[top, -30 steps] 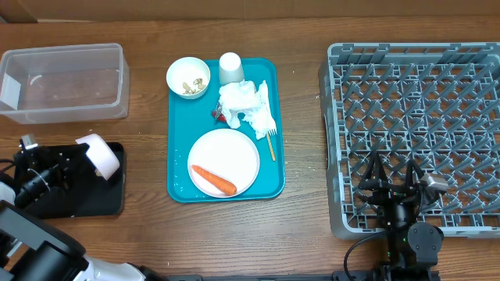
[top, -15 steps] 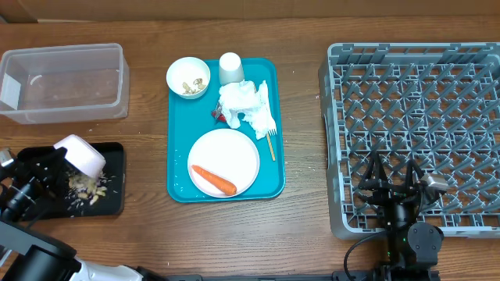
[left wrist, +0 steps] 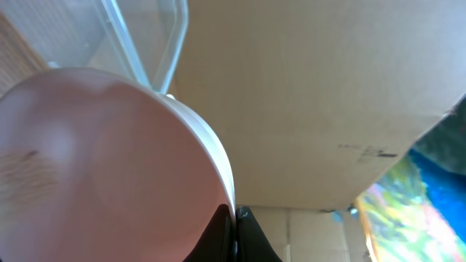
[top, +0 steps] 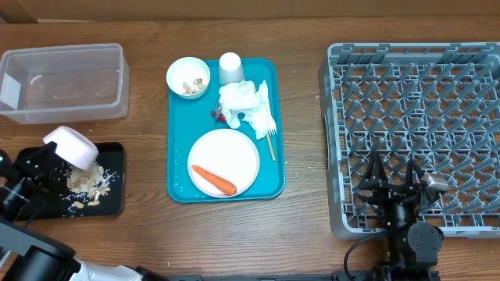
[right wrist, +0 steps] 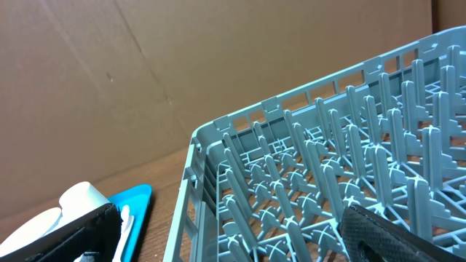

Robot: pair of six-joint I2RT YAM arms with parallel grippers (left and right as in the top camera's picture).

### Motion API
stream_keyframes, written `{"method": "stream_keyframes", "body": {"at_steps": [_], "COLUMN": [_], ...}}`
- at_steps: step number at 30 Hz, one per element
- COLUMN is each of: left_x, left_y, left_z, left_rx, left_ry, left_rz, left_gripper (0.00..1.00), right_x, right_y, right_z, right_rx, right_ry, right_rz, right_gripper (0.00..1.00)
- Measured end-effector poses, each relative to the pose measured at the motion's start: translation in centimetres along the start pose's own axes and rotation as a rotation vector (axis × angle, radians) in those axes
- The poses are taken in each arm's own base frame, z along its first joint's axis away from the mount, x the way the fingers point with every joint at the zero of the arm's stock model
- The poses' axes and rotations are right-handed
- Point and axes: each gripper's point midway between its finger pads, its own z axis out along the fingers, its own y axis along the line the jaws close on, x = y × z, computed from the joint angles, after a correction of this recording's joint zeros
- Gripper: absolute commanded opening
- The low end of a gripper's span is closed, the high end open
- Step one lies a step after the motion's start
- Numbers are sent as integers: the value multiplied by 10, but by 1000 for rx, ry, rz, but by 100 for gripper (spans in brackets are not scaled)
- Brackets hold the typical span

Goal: Sort waste into correct bins and load items into the dishwasher rack
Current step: 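Tip the bowl to dump rice and shells onto the black tray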

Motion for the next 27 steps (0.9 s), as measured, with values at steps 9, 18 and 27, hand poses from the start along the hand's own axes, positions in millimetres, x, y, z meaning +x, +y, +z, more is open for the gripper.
{"method": "stream_keyframes", "body": {"at_steps": [9,18,27], "left_x": [-3,-1,26], "left_y": [-5,-4,-6], "left_z": [-2,-2,8], "left_rx": [27,25,-80], "left_ry": [-5,-3,38], "left_rz": [-24,-47,-30], "left_gripper": [4,4,4], "right_x": [0,0,0], "right_y": [0,0,0], "right_z": [0,0,0], "right_rx": [0,0,0], "right_ry": [0,-1,0], "right_rz": [0,0,0], "right_gripper": [100,100,100]}}
